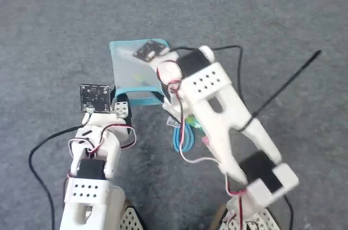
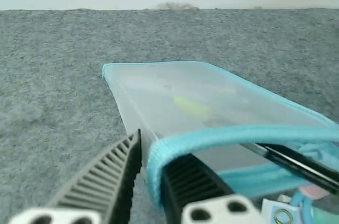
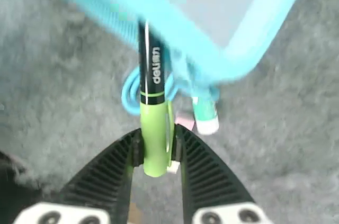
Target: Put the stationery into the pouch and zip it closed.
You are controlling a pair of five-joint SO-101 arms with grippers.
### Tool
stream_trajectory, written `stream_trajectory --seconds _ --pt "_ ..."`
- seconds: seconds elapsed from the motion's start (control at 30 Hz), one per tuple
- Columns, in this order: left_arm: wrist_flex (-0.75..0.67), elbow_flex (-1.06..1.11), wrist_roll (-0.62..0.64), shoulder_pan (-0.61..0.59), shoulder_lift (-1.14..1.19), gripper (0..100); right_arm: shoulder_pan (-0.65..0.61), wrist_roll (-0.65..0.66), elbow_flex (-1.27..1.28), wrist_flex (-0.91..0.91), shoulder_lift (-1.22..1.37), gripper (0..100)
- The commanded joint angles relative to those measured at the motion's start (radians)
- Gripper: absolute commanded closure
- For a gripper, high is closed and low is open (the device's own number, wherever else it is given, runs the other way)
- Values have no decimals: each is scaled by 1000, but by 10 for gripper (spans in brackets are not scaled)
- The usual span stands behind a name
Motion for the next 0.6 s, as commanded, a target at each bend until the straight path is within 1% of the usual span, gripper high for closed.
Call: stream_trajectory --seconds 0.0,0.17,0.3,0.37,0.47,0.57 --pt "-41 -10 -9 6 -8 988 -1 -46 -160 38 50 989" --pt "-41 -2 -43 81 -8 988 -4 -84 -296 39 99 989" --pt "-41 4 -46 94 -8 988 -15 -54 -333 35 99 980" --pt "-41 4 -48 94 -8 988 -39 -28 -356 36 99 928" --pt "-41 4 -48 94 -8 988 -76 -25 -370 39 97 831" --pt "-41 4 -48 94 -8 988 -70 -25 -373 39 97 782"
